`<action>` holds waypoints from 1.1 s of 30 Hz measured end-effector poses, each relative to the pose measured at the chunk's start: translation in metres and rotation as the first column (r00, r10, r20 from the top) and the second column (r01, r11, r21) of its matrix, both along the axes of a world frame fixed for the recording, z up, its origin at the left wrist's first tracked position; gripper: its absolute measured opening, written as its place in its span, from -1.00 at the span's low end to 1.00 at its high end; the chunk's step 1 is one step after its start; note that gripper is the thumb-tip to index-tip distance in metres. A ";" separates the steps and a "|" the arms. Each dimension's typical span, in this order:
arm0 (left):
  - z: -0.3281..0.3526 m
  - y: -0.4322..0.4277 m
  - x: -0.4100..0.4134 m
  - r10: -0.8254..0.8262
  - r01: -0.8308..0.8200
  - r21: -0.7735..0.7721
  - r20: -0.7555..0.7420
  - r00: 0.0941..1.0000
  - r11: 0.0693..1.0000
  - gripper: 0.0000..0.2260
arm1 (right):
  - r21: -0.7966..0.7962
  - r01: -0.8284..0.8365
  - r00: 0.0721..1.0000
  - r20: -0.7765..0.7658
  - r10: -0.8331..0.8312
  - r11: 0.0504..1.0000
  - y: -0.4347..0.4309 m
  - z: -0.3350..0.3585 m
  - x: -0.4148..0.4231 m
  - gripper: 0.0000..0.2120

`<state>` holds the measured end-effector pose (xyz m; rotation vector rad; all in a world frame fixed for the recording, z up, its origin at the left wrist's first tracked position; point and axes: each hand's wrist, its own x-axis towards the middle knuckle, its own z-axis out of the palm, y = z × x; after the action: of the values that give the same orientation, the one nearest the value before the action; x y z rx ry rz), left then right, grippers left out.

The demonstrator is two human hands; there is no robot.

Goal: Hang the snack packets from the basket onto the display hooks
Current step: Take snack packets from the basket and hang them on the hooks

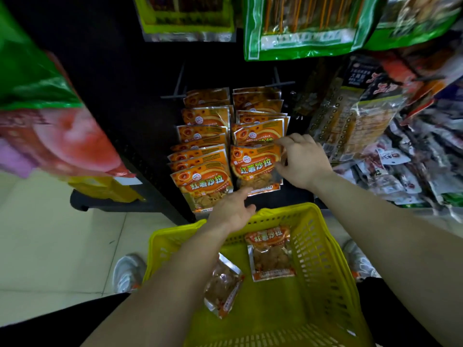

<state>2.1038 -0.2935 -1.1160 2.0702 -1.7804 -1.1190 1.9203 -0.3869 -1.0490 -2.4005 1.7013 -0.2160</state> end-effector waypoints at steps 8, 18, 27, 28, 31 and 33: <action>-0.001 0.087 0.050 0.068 -0.063 -0.041 0.148 0.987 0.997 -0.69 | 0.036 -0.050 0.992 0.117 0.045 0.998 0.087 -0.036 -0.015 -0.72; -0.099 0.142 0.078 0.134 -0.207 0.291 0.254 0.958 0.934 -0.50 | 0.531 0.034 0.996 -0.084 0.012 0.846 0.131 -0.166 -0.018 -0.37; -0.165 0.132 0.075 0.244 -0.355 0.284 0.361 0.900 0.891 -0.28 | 0.546 0.127 0.990 -0.127 -0.068 0.828 0.132 -0.233 -0.015 -0.37; -0.170 0.132 0.075 0.255 -0.363 0.287 0.352 0.901 0.886 -0.29 | 0.564 0.135 0.988 -0.140 -0.067 0.815 0.132 -0.237 -0.015 -0.36; -0.183 0.132 0.075 0.281 -0.384 0.300 0.333 0.900 0.874 -0.36 | 0.582 0.181 0.980 -0.172 -0.097 0.793 0.137 -0.248 -0.016 -0.38; -0.191 0.134 0.076 0.227 -0.355 0.326 0.371 0.901 0.876 -0.42 | 0.605 0.186 0.977 -0.195 -0.082 0.774 0.139 -0.252 -0.016 -0.40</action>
<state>2.1794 -0.1598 -1.3067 2.7901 -1.3581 -1.1659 1.9045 -0.2478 -1.3015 -1.8358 1.6627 0.4690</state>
